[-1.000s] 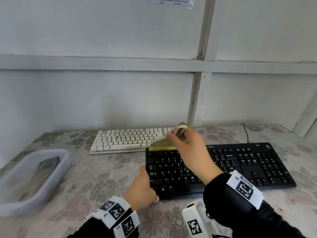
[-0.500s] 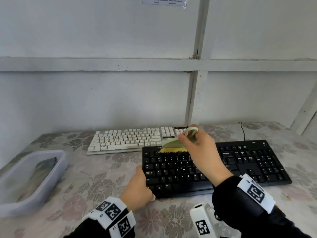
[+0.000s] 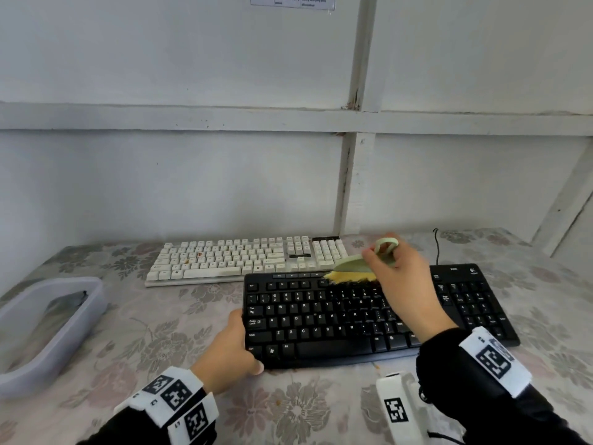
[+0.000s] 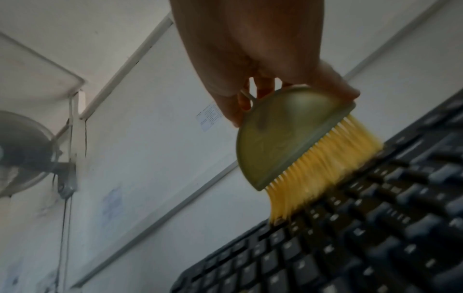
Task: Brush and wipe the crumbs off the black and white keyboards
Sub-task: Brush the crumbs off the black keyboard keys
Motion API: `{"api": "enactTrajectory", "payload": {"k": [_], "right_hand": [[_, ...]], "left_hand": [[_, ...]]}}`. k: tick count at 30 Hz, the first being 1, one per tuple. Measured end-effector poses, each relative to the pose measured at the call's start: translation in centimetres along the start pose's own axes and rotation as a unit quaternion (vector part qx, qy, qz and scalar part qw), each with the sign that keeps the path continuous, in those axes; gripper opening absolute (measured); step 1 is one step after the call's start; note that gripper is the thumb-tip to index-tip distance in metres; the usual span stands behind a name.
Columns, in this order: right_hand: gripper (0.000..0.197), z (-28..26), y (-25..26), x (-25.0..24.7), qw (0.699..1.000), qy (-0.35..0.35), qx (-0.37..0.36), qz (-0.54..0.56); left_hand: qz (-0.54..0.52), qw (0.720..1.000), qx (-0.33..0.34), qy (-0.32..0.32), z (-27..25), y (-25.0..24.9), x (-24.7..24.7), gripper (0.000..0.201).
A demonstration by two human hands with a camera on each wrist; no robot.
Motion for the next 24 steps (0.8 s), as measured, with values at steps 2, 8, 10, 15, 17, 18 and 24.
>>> {"api": "enactTrajectory", "payload": {"k": [2, 8, 10, 15, 17, 18, 24], "right_hand": [[0.018, 0.4, 0.5, -1.4, 0.999, -0.027, -0.032, -0.03], [0.015, 0.3, 0.2, 0.3, 0.999, 0.042, -0.011, 0.02], [0.018, 0.8, -0.2, -0.9, 0.999, 0.001, -0.025, -0.043], [0.016, 0.8, -0.1, -1.5, 0.999, 0.027, -0.029, 0.019], [0.013, 0.6, -1.0, -1.5, 0.998, 0.039, 0.007, 0.049], [0.014, 0.8, -1.5, -2.1, 0.999, 0.023, 0.011, 0.029], [0.019, 1.5, 0.3, -4.2, 0.994, -0.058, -0.066, -0.063]], "left_hand": [[0.004, 1.0, 0.002, -0.001, -0.1, -0.1, 0.0, 0.075], [0.018, 1.0, 0.009, -0.004, -0.3, -0.1, -0.1, 0.078], [0.018, 1.0, 0.006, -0.001, -0.3, -0.1, -0.1, 0.078], [0.032, 0.999, 0.006, -0.002, -0.3, -0.3, -0.1, 0.078], [0.037, 0.999, 0.004, -0.004, -0.3, -0.3, -0.1, 0.079], [0.038, 0.999, 0.002, -0.004, -0.4, -0.3, -0.2, 0.079], [0.043, 0.999, -0.002, -0.003, -0.5, -0.4, -0.2, 0.078]]}}
Point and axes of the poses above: each hand's wrist, its own z-axis towards the middle knuckle, its own x-axis out of the palm, y = z × x, the point moved 8 cm from there along z, towards the middle knuckle, and after that the axes turned 9 degrees about z, right-handed, at the moved point
